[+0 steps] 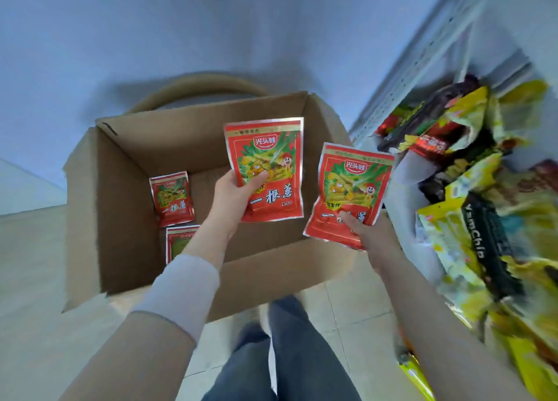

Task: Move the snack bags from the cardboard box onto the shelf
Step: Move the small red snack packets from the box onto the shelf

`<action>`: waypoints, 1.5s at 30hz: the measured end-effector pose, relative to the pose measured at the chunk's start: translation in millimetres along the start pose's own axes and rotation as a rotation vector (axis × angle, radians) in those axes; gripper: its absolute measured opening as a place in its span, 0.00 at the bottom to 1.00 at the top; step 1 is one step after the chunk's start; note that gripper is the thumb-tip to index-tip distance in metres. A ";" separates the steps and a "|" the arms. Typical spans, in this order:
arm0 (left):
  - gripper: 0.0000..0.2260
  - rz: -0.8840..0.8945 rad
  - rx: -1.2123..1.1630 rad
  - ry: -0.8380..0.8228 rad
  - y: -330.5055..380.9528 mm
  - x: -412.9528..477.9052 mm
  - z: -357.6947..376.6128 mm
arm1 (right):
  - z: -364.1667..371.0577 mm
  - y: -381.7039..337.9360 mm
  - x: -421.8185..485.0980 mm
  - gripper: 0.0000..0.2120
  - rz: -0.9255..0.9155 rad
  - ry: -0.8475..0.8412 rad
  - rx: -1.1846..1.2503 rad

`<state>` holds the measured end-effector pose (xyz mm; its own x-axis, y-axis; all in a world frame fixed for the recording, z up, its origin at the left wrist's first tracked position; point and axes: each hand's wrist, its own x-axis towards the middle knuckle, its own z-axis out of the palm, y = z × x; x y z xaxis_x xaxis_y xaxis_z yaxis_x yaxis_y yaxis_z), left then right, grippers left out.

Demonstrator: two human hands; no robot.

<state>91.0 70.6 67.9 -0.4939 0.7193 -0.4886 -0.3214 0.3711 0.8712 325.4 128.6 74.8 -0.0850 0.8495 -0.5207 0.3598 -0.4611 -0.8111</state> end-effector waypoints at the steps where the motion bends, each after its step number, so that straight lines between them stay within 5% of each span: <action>1: 0.07 0.026 0.025 -0.042 5.3 -13.8 10.9 | -14.4 2.5 -17.8 0.18 0.004 0.059 0.022; 3: 0.07 0.066 0.058 -0.121 16.7 -41.8 35.7 | -46.7 10.4 -52.0 0.23 -0.008 0.157 0.068; 7: 0.07 0.174 0.080 -0.327 36.0 -102.6 95.2 | -119.6 29.3 -118.2 0.10 0.001 0.308 0.193; 13: 0.10 0.292 0.142 -0.612 34.1 -211.3 206.9 | -240.4 82.1 -215.9 0.10 -0.009 0.564 0.316; 26: 0.10 0.407 0.300 -1.225 -112.3 -564.2 498.9 | -527.0 275.5 -488.5 0.10 0.009 1.086 0.531; 40: 0.11 0.602 0.440 -1.358 -200.6 -724.0 747.5 | -777.8 352.7 -525.5 0.11 -0.010 1.436 0.522; 45: 0.17 0.604 0.484 -1.299 -218.3 -738.5 842.1 | -871.8 360.4 -484.8 0.24 0.045 1.480 0.492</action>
<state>1206.2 -47.1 278.9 0.6689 0.7375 0.0928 0.0801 -0.1956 0.9774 1306.3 -226.0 267.2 0.9805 0.1836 -0.0698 -0.0166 -0.2764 -0.9609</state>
